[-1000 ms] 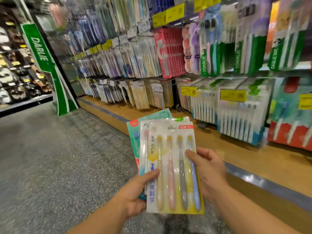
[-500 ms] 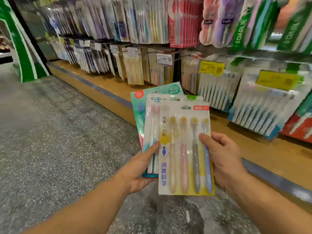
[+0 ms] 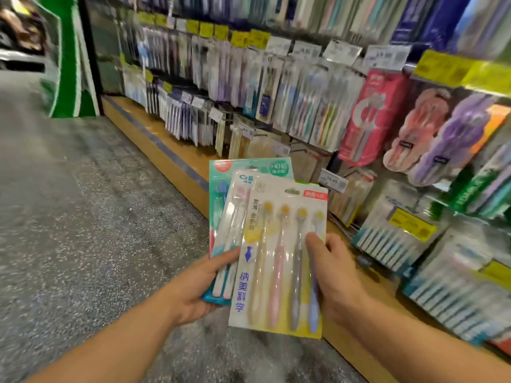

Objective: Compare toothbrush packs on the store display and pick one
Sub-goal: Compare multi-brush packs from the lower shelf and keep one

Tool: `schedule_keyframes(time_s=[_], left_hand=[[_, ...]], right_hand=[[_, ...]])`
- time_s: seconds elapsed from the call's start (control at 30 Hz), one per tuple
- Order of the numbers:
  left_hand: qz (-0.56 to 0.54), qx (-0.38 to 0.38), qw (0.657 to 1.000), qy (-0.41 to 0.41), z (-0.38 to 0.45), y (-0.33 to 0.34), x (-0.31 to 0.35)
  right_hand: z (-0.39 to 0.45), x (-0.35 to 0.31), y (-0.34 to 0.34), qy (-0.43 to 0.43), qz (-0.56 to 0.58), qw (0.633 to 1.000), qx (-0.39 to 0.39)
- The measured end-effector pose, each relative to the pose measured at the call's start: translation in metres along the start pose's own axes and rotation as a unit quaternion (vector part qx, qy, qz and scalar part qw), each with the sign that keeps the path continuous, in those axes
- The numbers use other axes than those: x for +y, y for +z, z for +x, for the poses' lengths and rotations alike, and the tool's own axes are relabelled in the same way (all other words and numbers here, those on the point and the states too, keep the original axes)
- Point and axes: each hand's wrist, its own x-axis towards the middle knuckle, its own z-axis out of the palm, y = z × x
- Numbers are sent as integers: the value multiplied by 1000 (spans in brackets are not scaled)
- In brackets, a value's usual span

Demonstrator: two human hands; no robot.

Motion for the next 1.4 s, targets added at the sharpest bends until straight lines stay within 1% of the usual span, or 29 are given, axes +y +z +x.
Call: schedule_keyframes(time_s=[0.1,0.27,0.43,0.67,0.77,0.83,0.97,1.07,1.23,1.33,1.4], left_hand=[[-13,1,1000,12,4,4,15],[-8,10,1000,7,14,-7,24],[3,37,999,-10,24,-41,35],[-6,106,994,10,57,-83,57],[-18,132,991,14,77,-100,69],[-18,133,991,13,89,-107,78],[-25,148,989,6,111,-114,105],[-31,145,989,-5,131,-109,130],[2,138,990,-33,148,-101,162],[37,159,986,-17,150,-119,173],[39,159,986,-7,149,-136,177]], right_hand=[[6,-17,7,-14,-26,999,16],[23,-14,24,-25,-54,998,14],[48,4,58,-44,-89,994,-39],[98,19,110,-43,-75,991,-103],[126,20,133,-31,-41,994,-92],[144,21,147,-19,-23,996,-85],[179,14,161,-18,-23,995,-95],[200,1,163,4,-14,996,-93],[216,-14,168,39,-14,998,-55],[226,-13,184,45,-2,998,-37],[234,-10,198,61,2,998,-22]])
